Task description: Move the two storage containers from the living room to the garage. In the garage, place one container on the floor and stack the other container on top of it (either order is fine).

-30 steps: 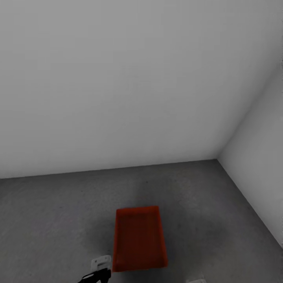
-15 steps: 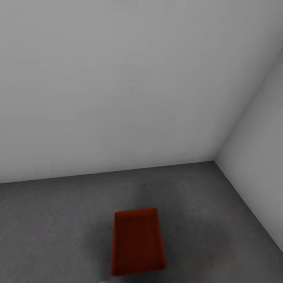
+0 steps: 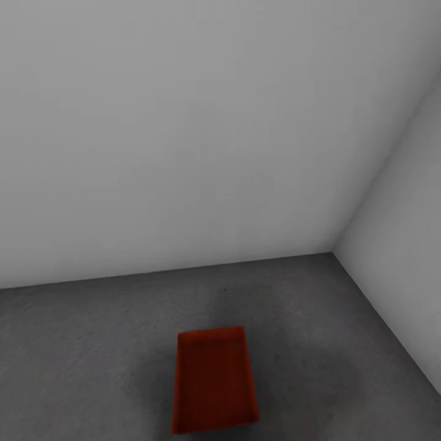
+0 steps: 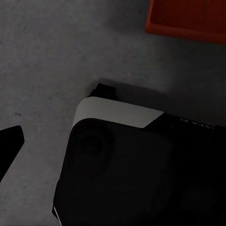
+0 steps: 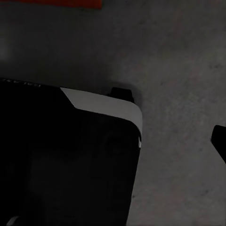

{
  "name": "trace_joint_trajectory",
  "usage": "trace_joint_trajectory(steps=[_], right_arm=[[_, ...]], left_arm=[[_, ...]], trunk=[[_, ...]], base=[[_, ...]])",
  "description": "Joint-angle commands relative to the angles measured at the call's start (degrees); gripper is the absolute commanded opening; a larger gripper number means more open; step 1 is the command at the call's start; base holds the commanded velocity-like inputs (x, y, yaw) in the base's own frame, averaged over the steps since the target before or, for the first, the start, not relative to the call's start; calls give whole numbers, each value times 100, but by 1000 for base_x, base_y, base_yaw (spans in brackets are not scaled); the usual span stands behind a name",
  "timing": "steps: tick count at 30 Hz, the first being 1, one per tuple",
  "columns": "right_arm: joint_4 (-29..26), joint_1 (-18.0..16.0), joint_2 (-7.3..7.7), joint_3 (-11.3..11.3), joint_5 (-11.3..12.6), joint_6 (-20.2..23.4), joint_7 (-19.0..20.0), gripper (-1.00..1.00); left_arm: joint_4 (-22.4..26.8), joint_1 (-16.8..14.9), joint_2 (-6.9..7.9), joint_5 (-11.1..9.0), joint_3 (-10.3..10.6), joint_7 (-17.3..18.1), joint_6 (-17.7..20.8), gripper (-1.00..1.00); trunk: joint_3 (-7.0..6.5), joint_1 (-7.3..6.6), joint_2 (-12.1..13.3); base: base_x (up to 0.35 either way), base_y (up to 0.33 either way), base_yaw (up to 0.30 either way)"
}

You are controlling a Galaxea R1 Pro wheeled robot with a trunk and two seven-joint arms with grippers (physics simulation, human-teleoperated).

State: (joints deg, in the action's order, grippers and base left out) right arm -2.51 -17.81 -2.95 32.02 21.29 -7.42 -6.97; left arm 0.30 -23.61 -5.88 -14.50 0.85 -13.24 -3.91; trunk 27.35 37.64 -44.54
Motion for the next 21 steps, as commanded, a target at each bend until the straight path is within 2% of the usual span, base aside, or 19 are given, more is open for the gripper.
trace_joint_trajectory(steps=[1,21], right_arm=[[5,-3,-1,46,51,-16,0,100],[145,-2,-7,50,49,-22,32,100]], left_arm=[[-4,-3,-3,-38,11,-10,-23,100],[4,-3,-7,2,28,-3,-49,100]], trunk=[[1,1,-4],[-170,1,-4]], base=[[0,0,0],[0,0,0]])
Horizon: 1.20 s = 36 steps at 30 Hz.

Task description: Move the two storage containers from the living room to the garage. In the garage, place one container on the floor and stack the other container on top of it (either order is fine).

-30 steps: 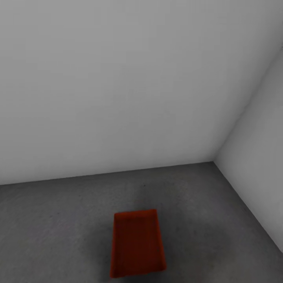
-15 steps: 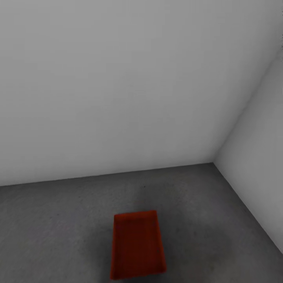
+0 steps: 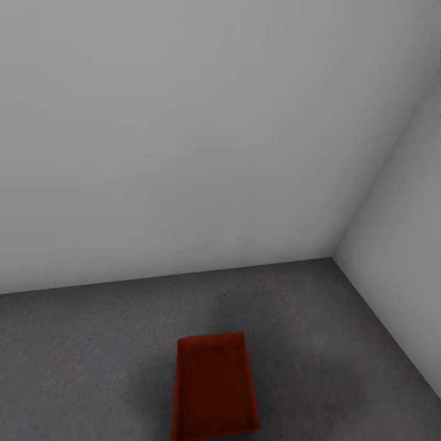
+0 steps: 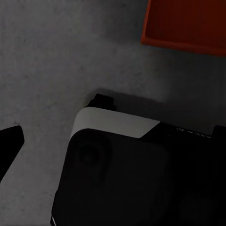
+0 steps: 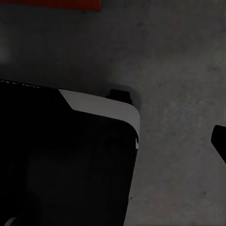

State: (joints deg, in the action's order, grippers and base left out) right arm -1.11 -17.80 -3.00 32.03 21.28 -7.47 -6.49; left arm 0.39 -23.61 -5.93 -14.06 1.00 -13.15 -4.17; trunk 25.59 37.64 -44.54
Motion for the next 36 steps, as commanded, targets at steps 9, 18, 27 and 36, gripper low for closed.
trace_joint_trajectory(steps=[9,18,27,36], right_arm=[[13,-2,-40,42,52,-17,-12,100],[24,1,-52,40,52,-17,-10,100],[25,-1,-52,40,52,-17,-10,100],[26,-2,-52,41,52,-17,-10,100]], left_arm=[[3,-3,-11,-39,14,-12,-31,100],[-3,-4,-30,-48,14,-14,-24,100],[-4,-3,-31,-60,14,-21,-14,100],[-4,-3,-31,-60,14,-23,-18,100]], trunk=[[-77,1,-4],[-158,1,-4],[-240,1,-4],[-297,1,-4]], base=[[0,0,0],[0,0,0],[0,0,0],[-114,0,0]])
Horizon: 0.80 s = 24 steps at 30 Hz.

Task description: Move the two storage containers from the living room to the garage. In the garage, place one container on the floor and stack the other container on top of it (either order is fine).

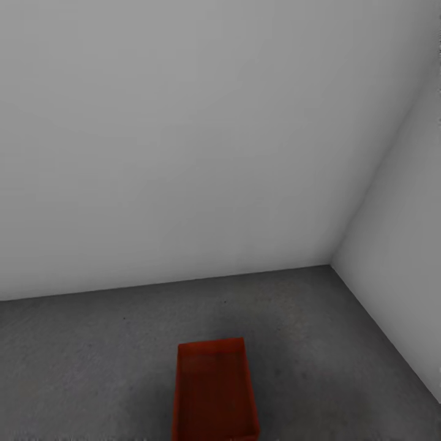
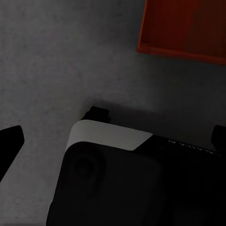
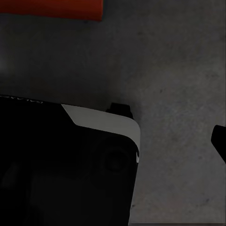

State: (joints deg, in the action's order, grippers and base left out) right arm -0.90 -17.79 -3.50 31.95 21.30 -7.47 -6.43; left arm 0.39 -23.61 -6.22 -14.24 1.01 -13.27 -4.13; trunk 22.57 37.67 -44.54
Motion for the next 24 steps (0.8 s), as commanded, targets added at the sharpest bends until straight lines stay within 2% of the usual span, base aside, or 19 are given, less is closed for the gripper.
trace_joint_trajectory(steps=[1,15,19,24], right_arm=[[5,-4,-2,49,49,-18,-16,100],[7,-4,-2,48,56,-19,-16,100],[7,-4,-5,48,58,-25,-16,100],[6,-2,-40,48,51,-26,-11,100]], left_arm=[[-4,-3,-2,-42,13,-12,-24,100],[-4,-3,6,-52,8,-12,-26,100],[-4,-3,17,-51,5,-9,-26,100],[-4,-3,23,-45,4,-9,-26,100]], trunk=[[5,-2,-5],[2,-2,-5],[2,-2,-5],[-2,-2,-5]], base=[[-298,0,0],[-331,0,0],[-118,0,-53],[-24,0,-220]])
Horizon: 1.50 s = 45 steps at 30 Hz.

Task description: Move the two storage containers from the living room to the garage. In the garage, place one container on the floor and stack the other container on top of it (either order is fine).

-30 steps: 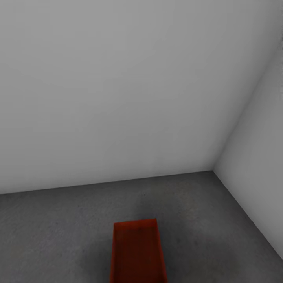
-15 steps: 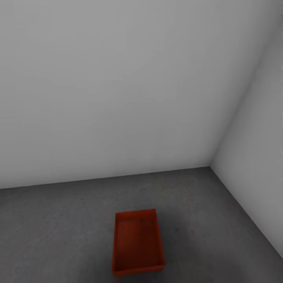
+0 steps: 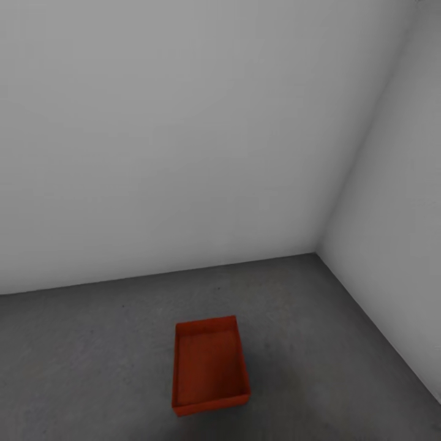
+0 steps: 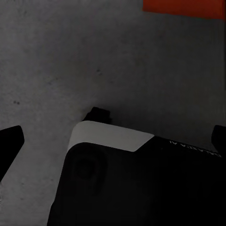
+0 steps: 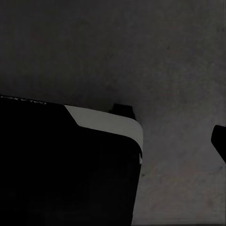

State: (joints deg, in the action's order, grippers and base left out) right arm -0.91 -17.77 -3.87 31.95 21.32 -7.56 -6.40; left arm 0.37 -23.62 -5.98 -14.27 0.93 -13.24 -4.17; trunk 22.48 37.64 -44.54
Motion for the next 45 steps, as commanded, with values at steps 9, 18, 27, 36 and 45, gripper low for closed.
trace_joint_trajectory(steps=[9,18,27,36,45], right_arm=[[7,-7,-17,48,51,-16,-13,100],[5,-7,-11,48,56,-17,-19,100],[11,-7,-17,41,73,-18,-19,100],[90,-7,-18,34,308,-47,-18,100],[95,-3,-18,32,354,-39,-13,100]], left_arm=[[-2,-4,3,-34,12,-5,-29,100],[-4,-3,52,-47,20,-12,-21,100],[-2,-2,70,-48,22,-12,-22,100],[-2,-2,98,-49,23,-12,-22,100],[-2,-2,105,-47,24,-12,-22,100]], trunk=[[-14,1,-5],[-41,1,-5],[-75,1,-5],[-105,1,-5],[-146,1,-5]], base=[[-3,0,-276],[0,0,-282],[0,0,-282],[0,0,-272],[0,0,-235]])
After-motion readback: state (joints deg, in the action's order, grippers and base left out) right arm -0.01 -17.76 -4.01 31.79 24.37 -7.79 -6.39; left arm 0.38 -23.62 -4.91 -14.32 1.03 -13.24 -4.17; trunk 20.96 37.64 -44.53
